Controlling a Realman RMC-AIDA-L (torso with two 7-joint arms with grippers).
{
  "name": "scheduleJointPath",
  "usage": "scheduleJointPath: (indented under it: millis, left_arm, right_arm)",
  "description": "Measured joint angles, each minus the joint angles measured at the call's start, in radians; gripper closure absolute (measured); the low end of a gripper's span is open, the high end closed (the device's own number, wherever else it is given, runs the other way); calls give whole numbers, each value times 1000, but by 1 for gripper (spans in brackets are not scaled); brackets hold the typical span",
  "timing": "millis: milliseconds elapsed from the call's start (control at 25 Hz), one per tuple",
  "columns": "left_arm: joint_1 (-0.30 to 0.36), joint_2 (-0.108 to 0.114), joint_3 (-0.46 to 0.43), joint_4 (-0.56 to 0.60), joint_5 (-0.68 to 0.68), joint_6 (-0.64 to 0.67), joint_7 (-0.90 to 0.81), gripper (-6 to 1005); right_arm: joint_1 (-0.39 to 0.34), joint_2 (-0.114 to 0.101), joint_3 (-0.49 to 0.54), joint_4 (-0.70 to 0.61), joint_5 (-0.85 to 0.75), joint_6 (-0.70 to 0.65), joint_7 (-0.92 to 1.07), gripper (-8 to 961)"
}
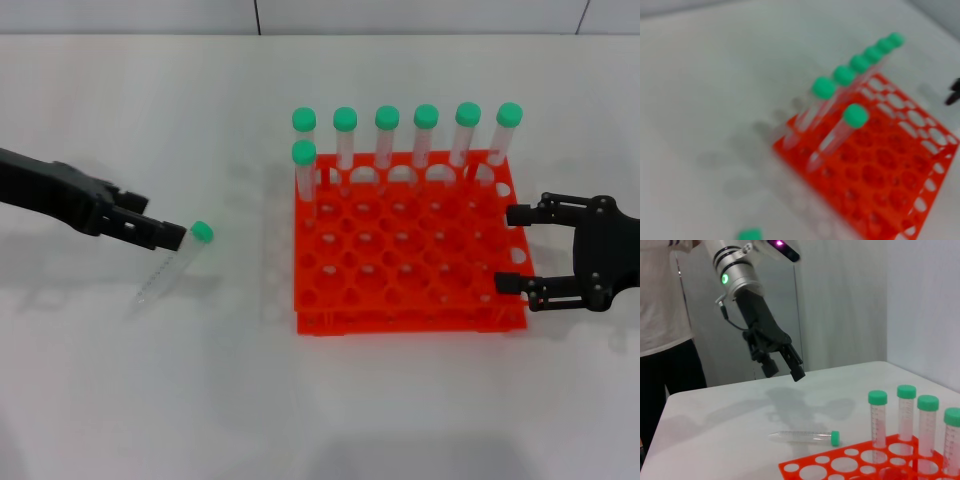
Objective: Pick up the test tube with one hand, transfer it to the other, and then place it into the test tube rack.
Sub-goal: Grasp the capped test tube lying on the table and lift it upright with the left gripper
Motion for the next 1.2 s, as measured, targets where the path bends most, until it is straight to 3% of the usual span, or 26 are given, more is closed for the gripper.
scheduleJointPath:
  millis: [280, 600, 1200]
  left_arm:
    - [-92, 11, 1, 2, 257, 27, -195, 109]
    - [-153, -44, 23, -13, 479, 9, -233, 109]
    - [-188, -95, 204, -122, 514, -120, -347, 109]
  right_arm:
    - [0, 11, 1, 0, 0, -4, -26, 142]
    - [8, 14, 1, 2, 0, 4, -41, 145]
    - [11, 20, -1, 5, -2, 17, -51, 151]
